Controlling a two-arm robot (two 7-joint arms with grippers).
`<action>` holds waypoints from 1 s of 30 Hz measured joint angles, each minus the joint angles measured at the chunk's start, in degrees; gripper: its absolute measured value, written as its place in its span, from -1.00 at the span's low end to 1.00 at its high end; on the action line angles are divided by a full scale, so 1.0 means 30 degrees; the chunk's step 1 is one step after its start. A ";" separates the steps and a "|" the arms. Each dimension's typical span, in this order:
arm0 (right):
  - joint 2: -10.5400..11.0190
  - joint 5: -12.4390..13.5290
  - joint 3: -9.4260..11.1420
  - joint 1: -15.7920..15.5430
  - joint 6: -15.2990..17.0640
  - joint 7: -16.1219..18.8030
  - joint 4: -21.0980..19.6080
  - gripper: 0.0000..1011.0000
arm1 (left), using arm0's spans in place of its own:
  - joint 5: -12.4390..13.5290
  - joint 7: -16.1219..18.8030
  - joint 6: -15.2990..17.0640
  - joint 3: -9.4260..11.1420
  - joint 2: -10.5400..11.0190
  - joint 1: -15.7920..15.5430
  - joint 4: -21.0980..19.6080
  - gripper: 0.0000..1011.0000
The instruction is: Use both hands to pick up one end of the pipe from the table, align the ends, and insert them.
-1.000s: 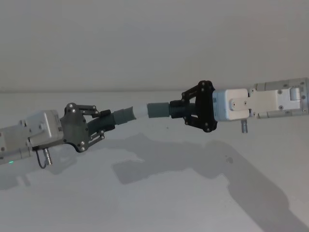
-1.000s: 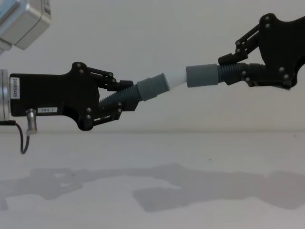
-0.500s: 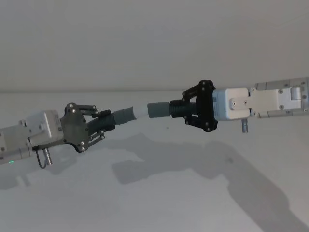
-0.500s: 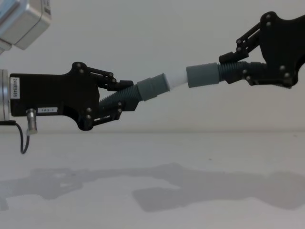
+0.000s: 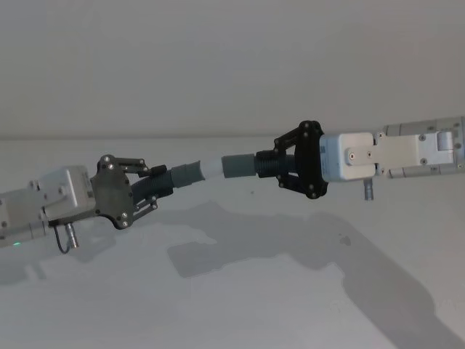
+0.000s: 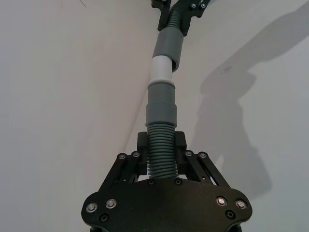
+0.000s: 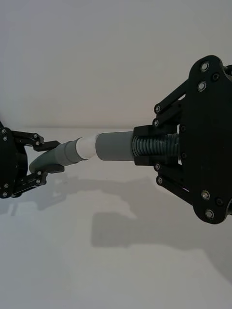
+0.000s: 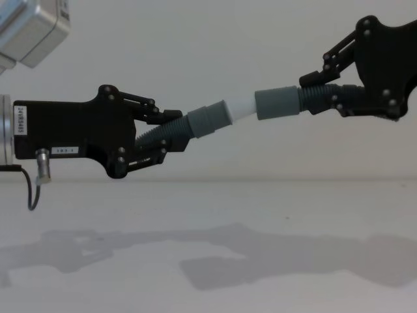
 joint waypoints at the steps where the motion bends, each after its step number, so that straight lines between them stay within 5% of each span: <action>1: 0.0011 0.0005 -0.0009 0.0004 0.0011 -0.0006 -0.0008 -0.60 | 0.0000 -0.0001 0.0001 0.0000 0.0001 0.0001 0.0000 -0.43; 30: 0.0272 0.0051 -0.0445 0.0329 0.0320 -0.0224 -0.0233 -0.60 | 0.0000 -0.0001 0.0000 -0.0001 0.0000 0.0000 -0.0001 -0.43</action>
